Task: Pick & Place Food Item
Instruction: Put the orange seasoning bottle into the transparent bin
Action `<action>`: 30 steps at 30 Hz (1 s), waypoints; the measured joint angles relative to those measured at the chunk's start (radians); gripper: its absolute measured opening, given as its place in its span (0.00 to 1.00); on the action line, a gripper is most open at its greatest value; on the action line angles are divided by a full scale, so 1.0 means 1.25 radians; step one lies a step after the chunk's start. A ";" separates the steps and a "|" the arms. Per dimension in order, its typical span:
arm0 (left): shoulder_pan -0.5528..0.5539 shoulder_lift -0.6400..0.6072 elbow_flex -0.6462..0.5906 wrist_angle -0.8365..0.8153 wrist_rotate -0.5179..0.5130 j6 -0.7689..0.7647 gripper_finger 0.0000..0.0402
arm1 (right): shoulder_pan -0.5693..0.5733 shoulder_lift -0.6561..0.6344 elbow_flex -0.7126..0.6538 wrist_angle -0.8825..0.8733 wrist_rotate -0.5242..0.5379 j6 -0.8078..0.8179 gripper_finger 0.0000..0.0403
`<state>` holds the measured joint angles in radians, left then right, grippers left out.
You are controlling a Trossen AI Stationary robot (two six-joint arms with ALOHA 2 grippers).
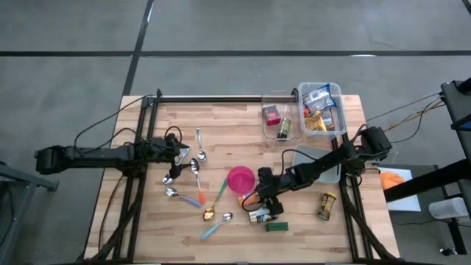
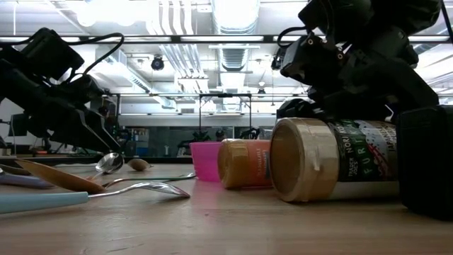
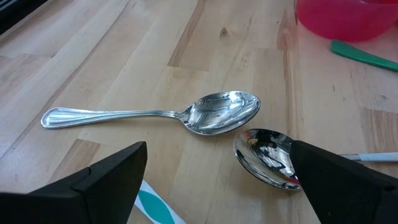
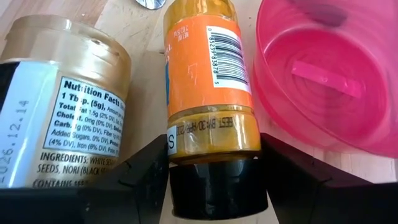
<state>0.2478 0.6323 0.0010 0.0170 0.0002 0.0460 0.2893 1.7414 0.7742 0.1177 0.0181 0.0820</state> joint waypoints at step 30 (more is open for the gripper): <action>0.000 0.000 0.000 0.000 0.000 0.000 0.99 | 0.000 -0.448 0.000 -0.239 0.423 0.394 0.54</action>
<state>0.2478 0.6319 0.0011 0.0170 0.0005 0.0460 0.2893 1.1816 0.7738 -0.1810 0.5465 0.5748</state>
